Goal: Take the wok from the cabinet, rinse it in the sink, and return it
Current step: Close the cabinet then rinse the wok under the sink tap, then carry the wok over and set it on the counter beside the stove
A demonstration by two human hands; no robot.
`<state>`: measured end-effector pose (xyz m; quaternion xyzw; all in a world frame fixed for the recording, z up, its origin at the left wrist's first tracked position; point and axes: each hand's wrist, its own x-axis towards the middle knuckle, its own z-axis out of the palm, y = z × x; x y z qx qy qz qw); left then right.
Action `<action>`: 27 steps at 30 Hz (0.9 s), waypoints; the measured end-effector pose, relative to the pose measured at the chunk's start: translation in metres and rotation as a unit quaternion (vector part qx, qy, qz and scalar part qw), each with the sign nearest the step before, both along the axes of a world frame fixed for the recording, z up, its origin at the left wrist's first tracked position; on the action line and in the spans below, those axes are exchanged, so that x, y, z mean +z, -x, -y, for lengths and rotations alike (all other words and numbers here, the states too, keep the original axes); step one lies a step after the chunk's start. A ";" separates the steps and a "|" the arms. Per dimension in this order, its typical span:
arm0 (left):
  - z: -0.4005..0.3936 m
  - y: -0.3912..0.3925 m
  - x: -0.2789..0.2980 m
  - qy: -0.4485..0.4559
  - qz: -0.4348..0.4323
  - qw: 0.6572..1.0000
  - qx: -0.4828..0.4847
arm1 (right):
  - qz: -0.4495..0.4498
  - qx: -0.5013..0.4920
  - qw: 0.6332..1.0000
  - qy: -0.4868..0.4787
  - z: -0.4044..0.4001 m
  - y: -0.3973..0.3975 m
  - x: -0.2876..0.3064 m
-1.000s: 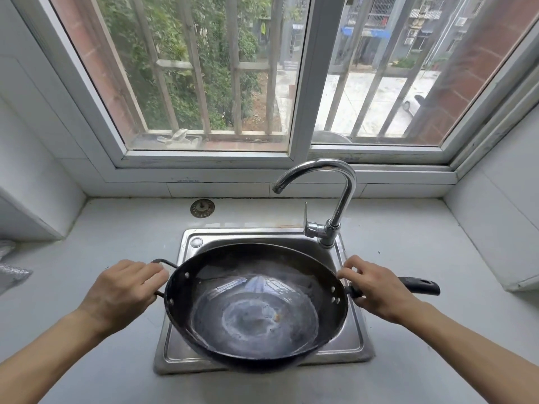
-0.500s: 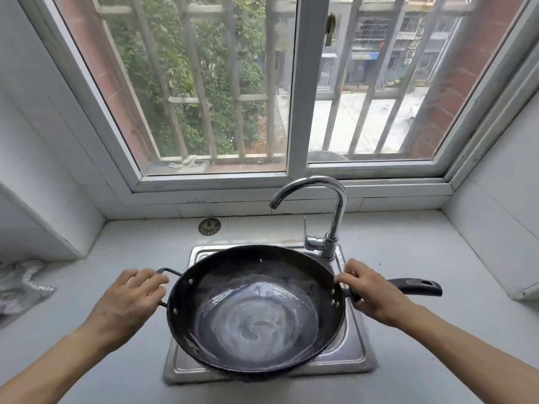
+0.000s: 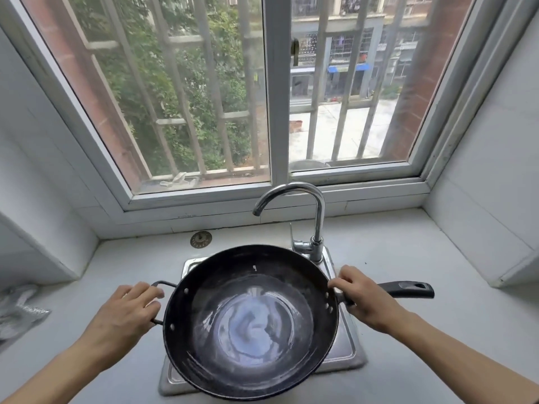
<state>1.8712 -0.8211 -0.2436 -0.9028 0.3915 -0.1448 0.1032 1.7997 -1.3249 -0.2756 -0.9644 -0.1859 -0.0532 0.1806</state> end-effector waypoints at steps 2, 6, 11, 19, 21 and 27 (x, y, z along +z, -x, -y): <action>0.002 -0.003 0.003 0.010 -0.009 1.000 -0.009 | 0.005 -0.014 1.000 0.008 -0.001 0.012 0.008; 0.003 -0.009 0.013 0.034 -0.050 0.998 -0.010 | 0.007 -0.054 0.998 0.023 -0.013 0.041 0.023; 0.001 -0.015 0.020 0.087 -0.077 0.992 -0.058 | 0.005 -0.123 0.992 0.039 -0.035 0.092 0.039; 0.051 -0.005 0.008 0.100 -0.108 0.975 -0.167 | -0.018 -0.255 0.965 0.061 -0.046 0.218 0.062; 0.074 0.002 0.013 0.097 -0.103 0.969 -0.205 | -0.021 -0.292 0.955 0.057 -0.045 0.254 0.067; 0.159 0.044 0.039 0.093 -0.094 0.941 -0.311 | -0.027 -0.416 0.908 0.035 -0.037 0.376 0.076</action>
